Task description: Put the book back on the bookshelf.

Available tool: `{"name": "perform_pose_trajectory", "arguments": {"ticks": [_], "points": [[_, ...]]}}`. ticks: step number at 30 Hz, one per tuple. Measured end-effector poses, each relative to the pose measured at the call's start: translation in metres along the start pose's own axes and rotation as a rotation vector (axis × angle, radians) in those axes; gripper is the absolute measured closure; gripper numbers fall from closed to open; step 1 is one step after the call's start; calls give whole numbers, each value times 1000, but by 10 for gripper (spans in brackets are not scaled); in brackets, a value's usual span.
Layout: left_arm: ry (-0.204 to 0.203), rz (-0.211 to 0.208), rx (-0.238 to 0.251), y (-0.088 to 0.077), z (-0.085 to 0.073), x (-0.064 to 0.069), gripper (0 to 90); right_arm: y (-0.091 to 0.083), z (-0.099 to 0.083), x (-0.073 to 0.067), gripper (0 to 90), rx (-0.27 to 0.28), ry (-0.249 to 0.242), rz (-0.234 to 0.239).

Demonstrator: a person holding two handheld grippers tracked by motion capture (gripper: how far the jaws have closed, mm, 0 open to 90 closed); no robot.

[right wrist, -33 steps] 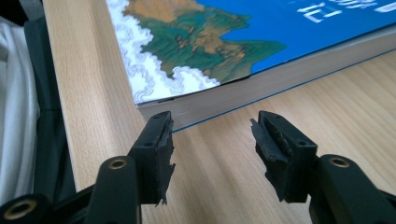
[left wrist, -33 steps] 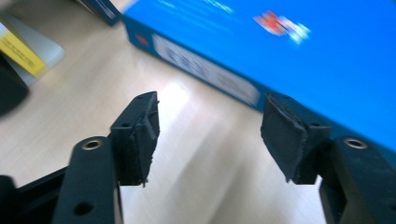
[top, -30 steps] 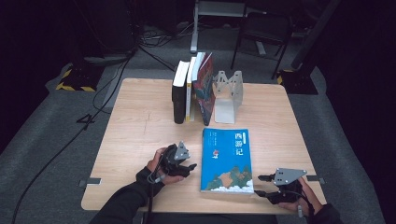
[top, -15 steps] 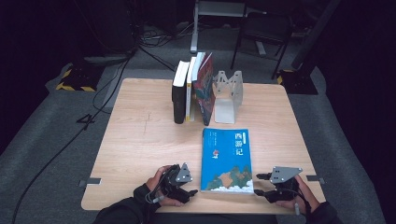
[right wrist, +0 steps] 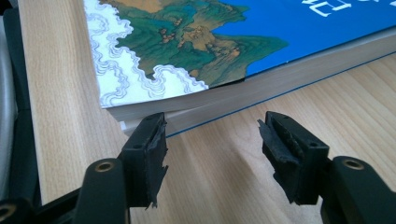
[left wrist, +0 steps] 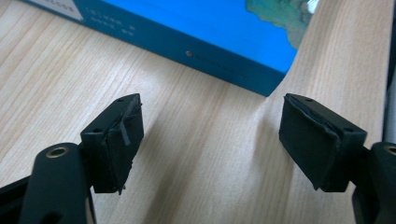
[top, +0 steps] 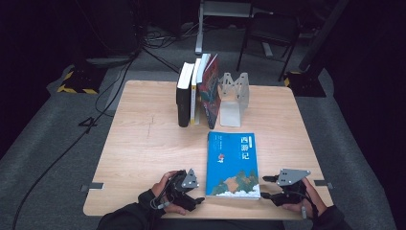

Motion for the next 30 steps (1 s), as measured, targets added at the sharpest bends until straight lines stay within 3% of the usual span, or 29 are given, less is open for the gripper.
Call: {"name": "perform_pose_trajectory", "arguments": {"ticks": [6, 12, 15, 20, 22, 27, 30], "points": [[3, 3, 51, -7, 15, 4, 211, -4, 12, -1, 396, 51, 6, 3], [30, -6, 104, -4, 44, 14, 212, -7, 25, -2, 390, 91, 6, -8], [72, -3, 86, 7, 59, 25, 215, -9, 35, -3, 389, 133, 19, 1], [96, -20, 70, 25, 78, 37, 227, -9, 46, -4, 391, 155, 15, -5], [107, 0, 60, 32, 84, 38, 226, -9, 49, -3, 390, 164, 16, -2], [60, 10, 91, 41, 102, 36, 239, -8, 58, -3, 385, 181, 9, -8], [33, 46, 100, 48, 110, 29, 243, -7, 65, -4, 386, 190, -1, -15]]}}
Point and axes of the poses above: each handheld gripper's, and its own axes: y roughly forward along the jaws, z roughly out of its top, x roughly to its right, the point moved 9 cm from there along y, roughly forward along the jaws, and after that the axes turned 11 degrees about y, right-handed, at the moved point
